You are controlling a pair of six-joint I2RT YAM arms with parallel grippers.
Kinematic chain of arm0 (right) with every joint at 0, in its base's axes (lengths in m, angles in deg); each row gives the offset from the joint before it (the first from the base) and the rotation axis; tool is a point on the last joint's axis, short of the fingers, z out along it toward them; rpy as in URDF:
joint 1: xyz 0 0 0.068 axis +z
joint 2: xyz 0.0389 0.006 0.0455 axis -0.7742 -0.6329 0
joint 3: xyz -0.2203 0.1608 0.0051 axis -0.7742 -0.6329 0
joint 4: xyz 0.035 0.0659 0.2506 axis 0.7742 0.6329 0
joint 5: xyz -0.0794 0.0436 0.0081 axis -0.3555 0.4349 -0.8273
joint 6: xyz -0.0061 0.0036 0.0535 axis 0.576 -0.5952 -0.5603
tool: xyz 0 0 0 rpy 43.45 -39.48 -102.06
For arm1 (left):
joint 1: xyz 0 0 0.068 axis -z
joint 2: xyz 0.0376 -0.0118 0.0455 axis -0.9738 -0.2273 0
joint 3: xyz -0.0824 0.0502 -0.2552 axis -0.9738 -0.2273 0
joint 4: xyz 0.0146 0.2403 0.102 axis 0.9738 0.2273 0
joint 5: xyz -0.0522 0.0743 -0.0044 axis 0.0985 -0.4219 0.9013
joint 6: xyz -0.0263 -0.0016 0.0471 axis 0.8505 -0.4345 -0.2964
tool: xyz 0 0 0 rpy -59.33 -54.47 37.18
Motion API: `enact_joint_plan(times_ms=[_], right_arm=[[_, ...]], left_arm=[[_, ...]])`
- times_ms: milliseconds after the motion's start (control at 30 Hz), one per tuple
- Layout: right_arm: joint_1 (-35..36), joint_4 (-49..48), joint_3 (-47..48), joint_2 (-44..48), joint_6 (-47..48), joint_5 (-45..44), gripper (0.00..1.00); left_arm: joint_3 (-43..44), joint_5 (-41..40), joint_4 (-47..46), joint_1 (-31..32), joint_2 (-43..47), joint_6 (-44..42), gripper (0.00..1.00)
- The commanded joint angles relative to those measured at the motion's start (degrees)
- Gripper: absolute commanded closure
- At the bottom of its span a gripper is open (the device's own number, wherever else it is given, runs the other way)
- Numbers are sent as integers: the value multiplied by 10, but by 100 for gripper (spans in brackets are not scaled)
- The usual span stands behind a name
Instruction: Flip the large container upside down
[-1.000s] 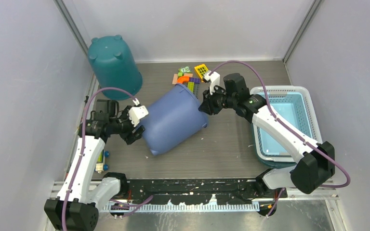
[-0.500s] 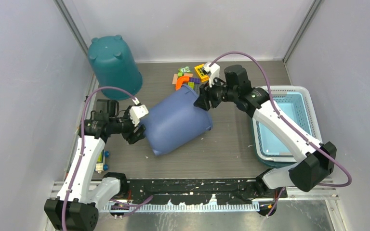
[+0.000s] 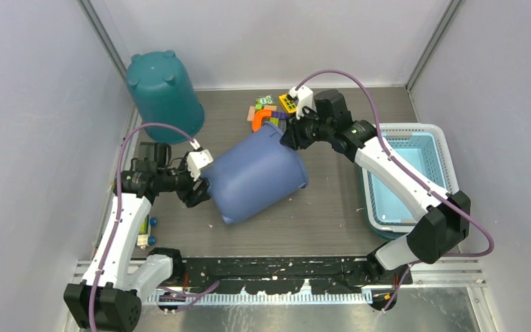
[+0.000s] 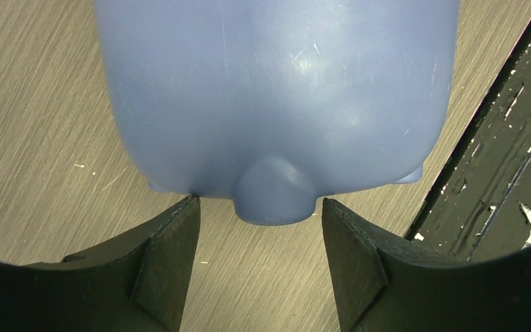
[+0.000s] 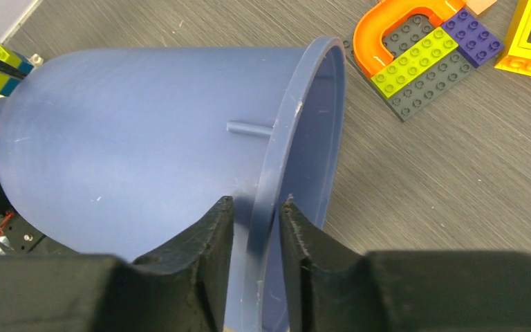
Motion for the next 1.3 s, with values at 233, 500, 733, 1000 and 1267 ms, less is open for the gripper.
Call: enact_joint_plan(times_ms=[233,500,733,1000,1267], right_arm=[[3,-1,10,0,2,0,89],[3,1,3,-4,-11,17,92],[2,2,5,-7,-17,36,93],[1,9,13,-11,-30,65,94],[-17,10,12,-15,-53,92,96]], left_arm=[[8,41,-39,3,0,38,34],[-15,41,-86,4,18,68,56],[-23,52,-85,4,16,60,64],[5,77,-97,7,15,81,69],[59,82,-113,41,1,123,69]])
